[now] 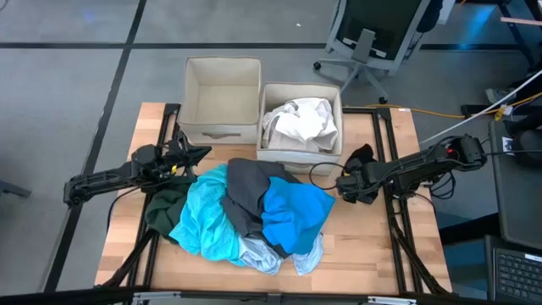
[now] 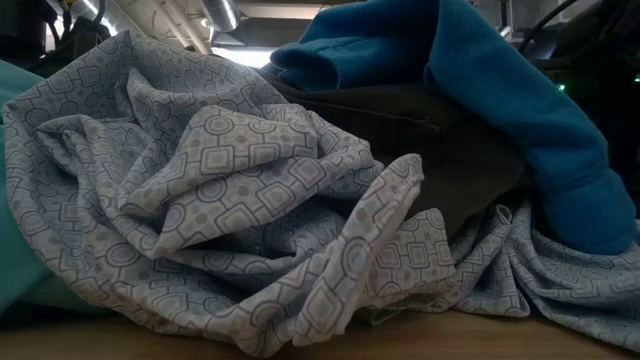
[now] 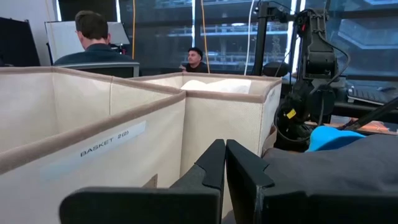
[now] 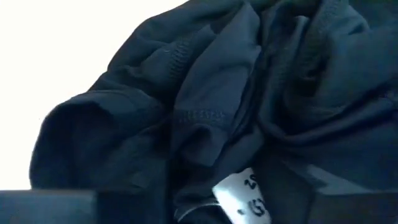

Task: Sort clothes
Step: Put the black boxer shorts into the right laundry organizer

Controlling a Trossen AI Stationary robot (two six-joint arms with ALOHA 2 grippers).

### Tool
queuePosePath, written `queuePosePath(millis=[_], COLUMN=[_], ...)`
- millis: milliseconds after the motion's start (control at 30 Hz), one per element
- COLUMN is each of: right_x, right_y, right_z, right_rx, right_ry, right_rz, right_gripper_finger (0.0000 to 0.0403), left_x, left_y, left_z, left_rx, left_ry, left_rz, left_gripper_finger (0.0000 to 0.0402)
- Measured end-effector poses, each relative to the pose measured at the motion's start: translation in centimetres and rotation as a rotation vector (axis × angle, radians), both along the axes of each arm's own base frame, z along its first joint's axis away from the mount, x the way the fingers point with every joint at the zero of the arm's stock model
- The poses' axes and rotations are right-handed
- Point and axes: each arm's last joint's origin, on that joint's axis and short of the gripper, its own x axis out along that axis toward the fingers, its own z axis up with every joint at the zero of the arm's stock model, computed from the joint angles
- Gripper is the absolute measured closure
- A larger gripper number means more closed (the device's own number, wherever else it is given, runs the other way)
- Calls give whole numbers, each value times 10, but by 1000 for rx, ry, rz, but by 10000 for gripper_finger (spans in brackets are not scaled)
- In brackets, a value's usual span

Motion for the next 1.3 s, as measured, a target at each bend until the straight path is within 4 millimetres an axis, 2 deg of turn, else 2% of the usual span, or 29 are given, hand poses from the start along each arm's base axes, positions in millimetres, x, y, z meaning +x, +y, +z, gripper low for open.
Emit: queuePosePath(millis=[233, 300, 533, 667, 933, 1100, 1300], right_x=[-1, -1, 14, 22, 28, 33, 43], right_y=[0, 0, 6, 8, 31, 47, 58], right_z=[-1, 0, 17, 30, 52, 79, 124], right_rx=[19, 27, 165, 217, 296, 298, 239], right_ry=[33, 36, 30, 28, 35, 38, -28], right_rz=[66, 72, 111, 145, 208, 244, 295], right_gripper_finger=[356, 383, 367, 378, 381, 383, 382], left_x=[0, 0, 0, 0, 0, 0, 0], left_y=[0, 0, 0, 0, 0, 0, 0], left_z=[0, 0, 0, 0, 0, 0, 0], left_rx=[0, -1, 0, 0, 0, 0, 0], left_ry=[2, 2, 1, 1, -1, -1, -1], left_rz=[0, 0, 0, 0, 0, 0, 0], left_gripper_finger=[396, 396, 396, 396, 396, 396, 396])
